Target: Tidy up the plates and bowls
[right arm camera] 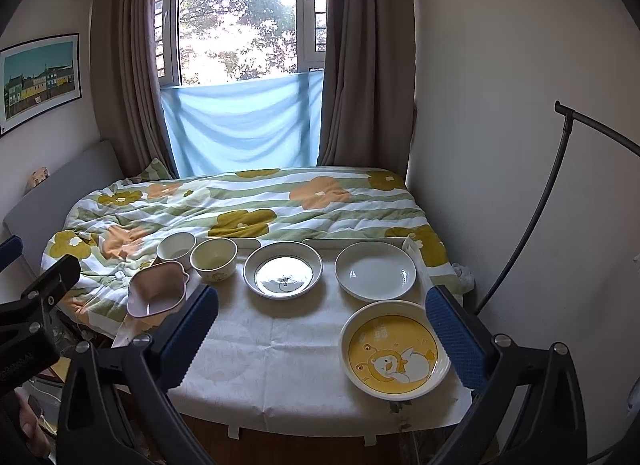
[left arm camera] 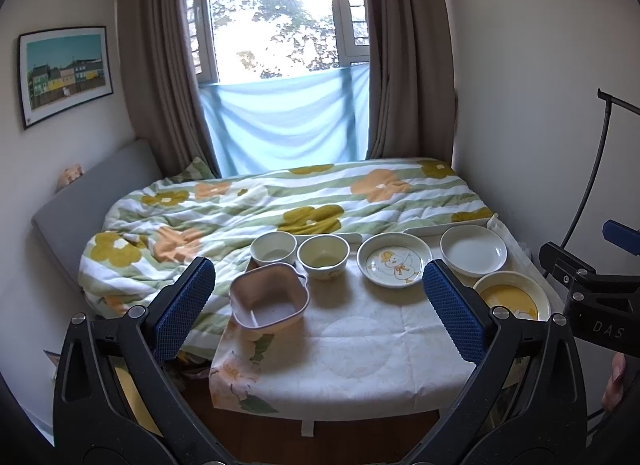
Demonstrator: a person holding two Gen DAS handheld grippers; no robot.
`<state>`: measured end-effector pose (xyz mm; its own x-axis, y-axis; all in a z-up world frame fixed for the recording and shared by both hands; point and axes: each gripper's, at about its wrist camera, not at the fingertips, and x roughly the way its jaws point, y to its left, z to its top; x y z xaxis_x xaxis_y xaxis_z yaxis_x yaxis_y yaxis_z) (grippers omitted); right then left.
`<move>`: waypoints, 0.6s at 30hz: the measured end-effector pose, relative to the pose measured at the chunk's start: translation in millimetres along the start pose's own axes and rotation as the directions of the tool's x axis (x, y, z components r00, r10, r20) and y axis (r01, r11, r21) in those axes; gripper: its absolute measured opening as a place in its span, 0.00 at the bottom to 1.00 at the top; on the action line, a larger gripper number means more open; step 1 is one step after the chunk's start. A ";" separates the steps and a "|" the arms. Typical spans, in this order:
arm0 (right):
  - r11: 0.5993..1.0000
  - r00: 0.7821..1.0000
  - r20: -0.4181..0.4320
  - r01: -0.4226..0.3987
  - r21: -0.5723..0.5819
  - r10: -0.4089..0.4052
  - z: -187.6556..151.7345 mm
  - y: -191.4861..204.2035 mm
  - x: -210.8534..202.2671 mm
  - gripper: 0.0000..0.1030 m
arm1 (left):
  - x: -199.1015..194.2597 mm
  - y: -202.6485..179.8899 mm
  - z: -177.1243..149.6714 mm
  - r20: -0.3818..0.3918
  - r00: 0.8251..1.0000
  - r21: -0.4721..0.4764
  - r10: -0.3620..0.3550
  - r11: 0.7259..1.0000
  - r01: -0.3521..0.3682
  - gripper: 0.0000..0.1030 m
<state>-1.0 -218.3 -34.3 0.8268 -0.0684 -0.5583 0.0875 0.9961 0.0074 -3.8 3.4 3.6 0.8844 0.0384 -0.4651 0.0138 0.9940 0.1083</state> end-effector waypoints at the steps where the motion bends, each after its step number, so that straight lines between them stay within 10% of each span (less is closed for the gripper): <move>1: 1.000 1.000 0.000 0.000 -0.001 0.000 -0.1 0.2 0.2 1.00 | -0.2 0.5 -0.2 0.000 1.000 0.001 0.001 1.000 -0.001 1.00; 18: 1.000 1.000 -0.005 0.000 -0.001 0.000 2.1 -0.3 1.1 1.00 | 0.4 1.8 -0.7 -0.002 1.000 0.001 0.009 1.000 -0.009 1.00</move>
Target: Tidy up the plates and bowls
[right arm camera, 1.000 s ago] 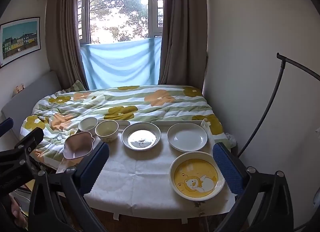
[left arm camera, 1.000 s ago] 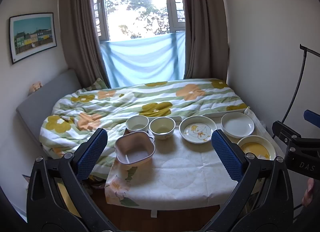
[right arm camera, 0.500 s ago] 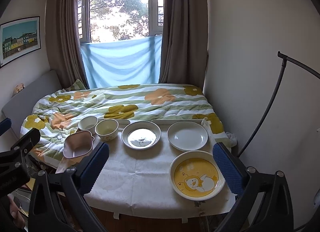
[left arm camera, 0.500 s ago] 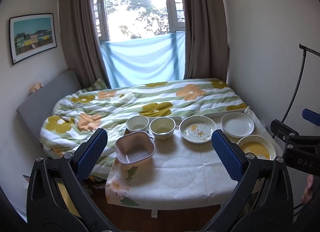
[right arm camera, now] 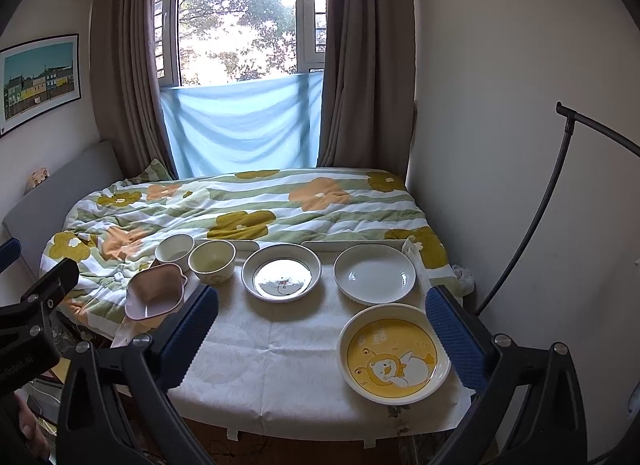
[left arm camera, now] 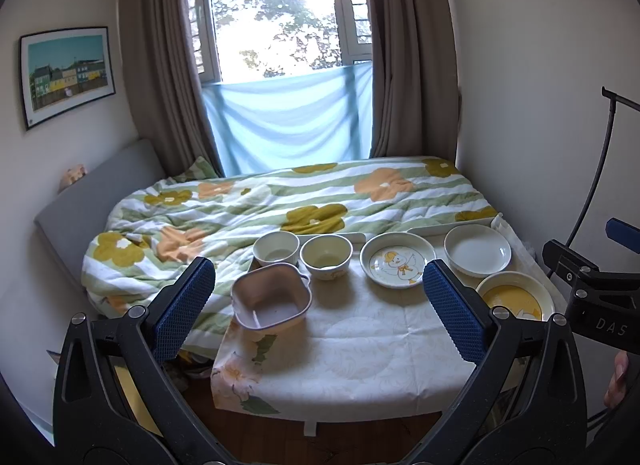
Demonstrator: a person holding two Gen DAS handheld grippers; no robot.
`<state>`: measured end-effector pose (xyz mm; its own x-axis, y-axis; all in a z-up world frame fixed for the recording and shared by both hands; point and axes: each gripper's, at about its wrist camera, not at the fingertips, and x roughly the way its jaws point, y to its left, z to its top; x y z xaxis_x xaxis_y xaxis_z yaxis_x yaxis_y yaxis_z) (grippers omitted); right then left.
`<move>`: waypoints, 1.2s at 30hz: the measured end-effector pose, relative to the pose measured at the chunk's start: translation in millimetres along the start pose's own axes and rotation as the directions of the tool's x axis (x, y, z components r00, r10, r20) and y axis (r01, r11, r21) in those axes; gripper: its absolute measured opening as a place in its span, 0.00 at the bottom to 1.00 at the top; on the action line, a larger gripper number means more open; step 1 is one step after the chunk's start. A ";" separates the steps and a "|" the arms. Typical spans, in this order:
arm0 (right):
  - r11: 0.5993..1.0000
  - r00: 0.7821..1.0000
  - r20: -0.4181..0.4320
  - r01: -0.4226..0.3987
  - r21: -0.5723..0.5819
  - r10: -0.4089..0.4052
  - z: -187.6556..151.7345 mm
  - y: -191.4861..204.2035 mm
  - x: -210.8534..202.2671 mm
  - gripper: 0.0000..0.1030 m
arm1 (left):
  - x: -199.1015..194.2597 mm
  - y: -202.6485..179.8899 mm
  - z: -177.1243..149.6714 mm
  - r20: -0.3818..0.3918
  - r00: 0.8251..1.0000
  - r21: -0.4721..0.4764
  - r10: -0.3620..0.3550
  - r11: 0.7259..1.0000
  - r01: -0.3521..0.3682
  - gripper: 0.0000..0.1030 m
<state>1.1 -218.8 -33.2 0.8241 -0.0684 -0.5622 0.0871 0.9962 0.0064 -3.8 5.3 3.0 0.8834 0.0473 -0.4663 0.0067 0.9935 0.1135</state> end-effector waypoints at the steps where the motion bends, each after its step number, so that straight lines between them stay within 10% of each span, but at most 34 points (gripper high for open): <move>1: 1.000 1.000 0.001 0.000 0.001 0.000 -0.9 0.0 0.4 1.00 | 0.4 0.4 0.4 -0.001 1.000 0.000 0.001 1.000 -0.001 1.00; 36: 1.000 1.000 0.001 0.002 0.004 -0.002 0.3 -0.9 0.7 1.00 | 5.3 1.1 2.3 -0.006 1.000 0.002 0.015 1.000 -0.015 1.00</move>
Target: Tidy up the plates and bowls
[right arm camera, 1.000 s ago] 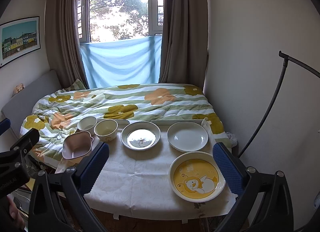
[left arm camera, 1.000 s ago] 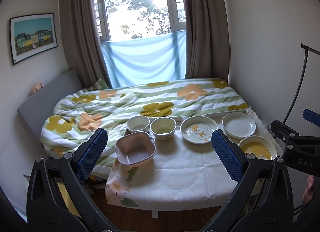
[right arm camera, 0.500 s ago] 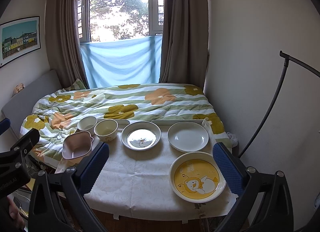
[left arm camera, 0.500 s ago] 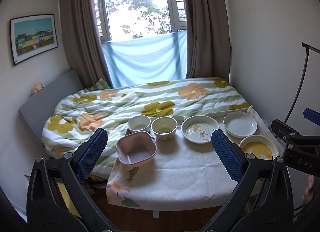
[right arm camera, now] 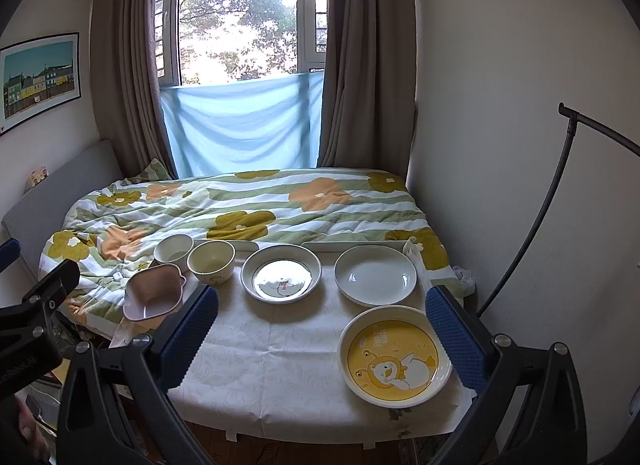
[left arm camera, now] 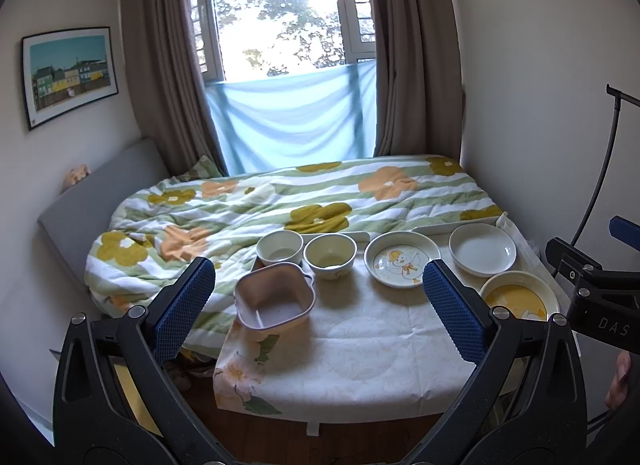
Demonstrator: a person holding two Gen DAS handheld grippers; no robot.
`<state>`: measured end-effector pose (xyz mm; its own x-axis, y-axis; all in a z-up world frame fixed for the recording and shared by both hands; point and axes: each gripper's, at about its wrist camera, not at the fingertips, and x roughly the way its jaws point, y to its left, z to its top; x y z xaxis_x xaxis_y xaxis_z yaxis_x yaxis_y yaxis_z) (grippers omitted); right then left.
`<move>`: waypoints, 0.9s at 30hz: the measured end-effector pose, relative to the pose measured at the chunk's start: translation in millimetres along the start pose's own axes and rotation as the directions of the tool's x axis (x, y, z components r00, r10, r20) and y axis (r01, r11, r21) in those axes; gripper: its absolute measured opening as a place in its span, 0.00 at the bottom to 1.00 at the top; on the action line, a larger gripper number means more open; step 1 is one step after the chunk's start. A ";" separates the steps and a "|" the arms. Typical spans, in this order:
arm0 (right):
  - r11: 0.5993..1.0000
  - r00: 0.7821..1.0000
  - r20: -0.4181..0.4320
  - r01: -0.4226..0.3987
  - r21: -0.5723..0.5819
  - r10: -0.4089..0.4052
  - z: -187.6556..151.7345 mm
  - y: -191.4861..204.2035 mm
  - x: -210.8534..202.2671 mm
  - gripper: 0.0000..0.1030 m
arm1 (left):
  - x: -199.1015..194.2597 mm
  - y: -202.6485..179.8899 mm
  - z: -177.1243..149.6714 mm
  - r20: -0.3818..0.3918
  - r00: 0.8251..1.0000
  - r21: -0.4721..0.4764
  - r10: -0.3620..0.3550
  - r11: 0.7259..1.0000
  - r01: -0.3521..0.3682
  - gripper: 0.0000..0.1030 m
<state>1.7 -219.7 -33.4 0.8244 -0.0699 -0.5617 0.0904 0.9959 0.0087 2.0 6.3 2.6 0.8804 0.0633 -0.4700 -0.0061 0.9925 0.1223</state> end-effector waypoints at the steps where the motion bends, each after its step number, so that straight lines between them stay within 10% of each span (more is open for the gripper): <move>1: 1.000 1.000 0.001 0.000 0.000 0.000 -0.5 0.2 -0.1 1.00 | 0.1 0.2 0.0 0.000 1.000 0.000 0.000 1.000 0.000 1.00; 11: 0.999 1.000 0.006 -0.017 0.034 0.017 0.3 -8.3 4.6 1.00 | 3.5 -7.3 8.6 0.049 0.997 0.042 -0.055 0.998 0.053 1.00; 16: 0.993 0.998 -0.051 0.050 0.109 -0.045 -16.9 -28.9 14.1 1.00 | 38.5 -33.3 6.5 -0.047 0.986 0.121 -0.159 0.979 0.164 1.00; 27: 0.926 0.968 -0.248 0.137 0.353 -0.048 -102.4 -120.2 61.4 1.00 | 168.4 -148.6 -45.2 -0.398 0.822 0.156 -0.407 0.853 0.498 1.00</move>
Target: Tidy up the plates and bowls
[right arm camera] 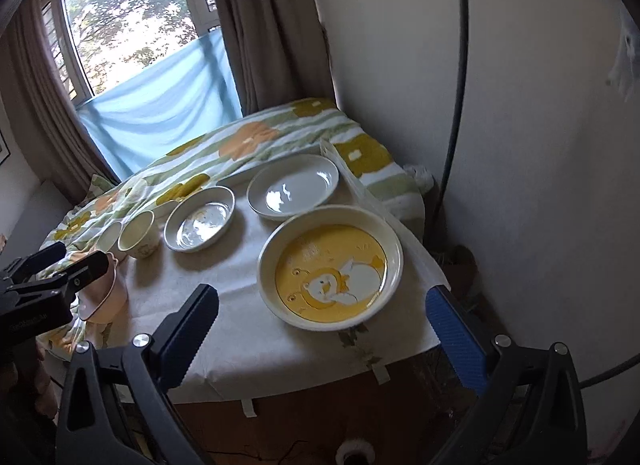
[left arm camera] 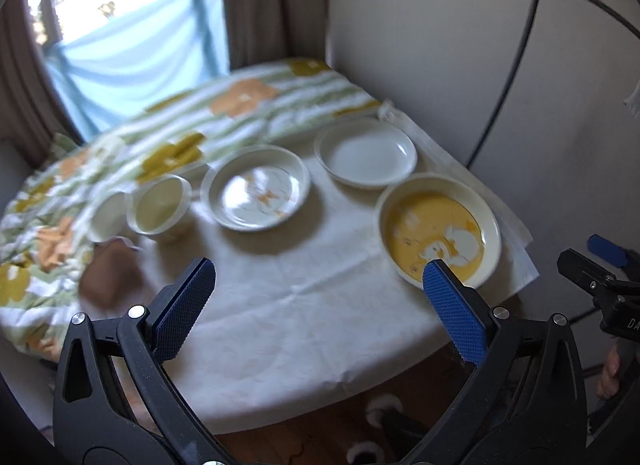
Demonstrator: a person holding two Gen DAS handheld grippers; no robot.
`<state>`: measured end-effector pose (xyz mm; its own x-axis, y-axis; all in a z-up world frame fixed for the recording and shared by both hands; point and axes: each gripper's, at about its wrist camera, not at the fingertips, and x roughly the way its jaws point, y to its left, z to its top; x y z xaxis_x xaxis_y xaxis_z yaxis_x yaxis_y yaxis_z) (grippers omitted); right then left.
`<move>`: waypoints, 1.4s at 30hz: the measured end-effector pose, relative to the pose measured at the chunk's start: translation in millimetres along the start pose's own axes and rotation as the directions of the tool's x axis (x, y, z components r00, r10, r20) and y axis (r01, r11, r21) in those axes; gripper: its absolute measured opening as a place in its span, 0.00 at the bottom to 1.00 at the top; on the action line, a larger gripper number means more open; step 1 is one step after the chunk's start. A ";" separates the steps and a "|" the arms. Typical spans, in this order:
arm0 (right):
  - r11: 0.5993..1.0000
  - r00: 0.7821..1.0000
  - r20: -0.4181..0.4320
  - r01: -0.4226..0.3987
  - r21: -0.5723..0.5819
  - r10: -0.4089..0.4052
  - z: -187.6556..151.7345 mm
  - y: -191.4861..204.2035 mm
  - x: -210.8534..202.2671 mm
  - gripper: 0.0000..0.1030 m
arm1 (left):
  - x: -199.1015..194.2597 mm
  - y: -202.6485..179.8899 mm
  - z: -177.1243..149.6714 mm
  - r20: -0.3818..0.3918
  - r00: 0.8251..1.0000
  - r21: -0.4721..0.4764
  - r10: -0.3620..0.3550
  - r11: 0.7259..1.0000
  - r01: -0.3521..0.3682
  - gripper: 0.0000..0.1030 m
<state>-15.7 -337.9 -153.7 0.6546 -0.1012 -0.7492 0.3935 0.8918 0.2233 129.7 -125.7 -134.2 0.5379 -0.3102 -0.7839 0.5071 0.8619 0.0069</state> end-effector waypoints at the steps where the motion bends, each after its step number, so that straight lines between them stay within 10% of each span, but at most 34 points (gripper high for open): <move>1: 0.999 1.000 -0.027 -0.015 0.034 0.016 -1.3 -12.9 13.2 1.00 | 17.8 -4.2 2.2 -0.029 0.999 0.003 -0.024 1.000 0.024 1.00; 8: 0.984 0.983 -0.143 -0.094 0.151 0.116 -1.4 -69.6 88.6 0.82 | 134.3 -33.9 13.8 -0.234 0.964 0.050 -0.127 0.989 0.142 0.92; 13: 0.967 0.954 -0.220 -0.159 0.200 0.202 3.7 -89.1 144.6 0.64 | 200.7 -49.4 22.6 -0.357 0.914 0.044 -0.190 0.975 0.220 0.54; 24: 0.962 0.939 -0.270 -0.156 0.223 0.215 8.2 -110.8 184.3 0.27 | 256.0 -62.7 30.0 -0.458 0.838 -0.028 -0.297 0.947 0.321 0.16; 32: 0.960 0.933 -0.286 -0.156 0.231 0.220 11.5 -115.5 193.6 0.11 | 263.8 -66.8 38.1 -0.471 0.820 -0.070 -0.324 0.941 0.332 0.15; 42: 0.988 0.937 -0.316 -0.125 0.095 0.149 13.4 -102.7 190.5 0.12 | 248.2 -88.0 33.9 -0.448 0.858 0.029 -0.251 0.955 0.295 0.15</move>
<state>77.2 -454.6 -311.0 0.4677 0.1780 -0.8658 0.3679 0.8514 0.3738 241.4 -292.2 -308.3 0.0325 -0.3028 -0.9525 0.6622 0.7204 -0.2064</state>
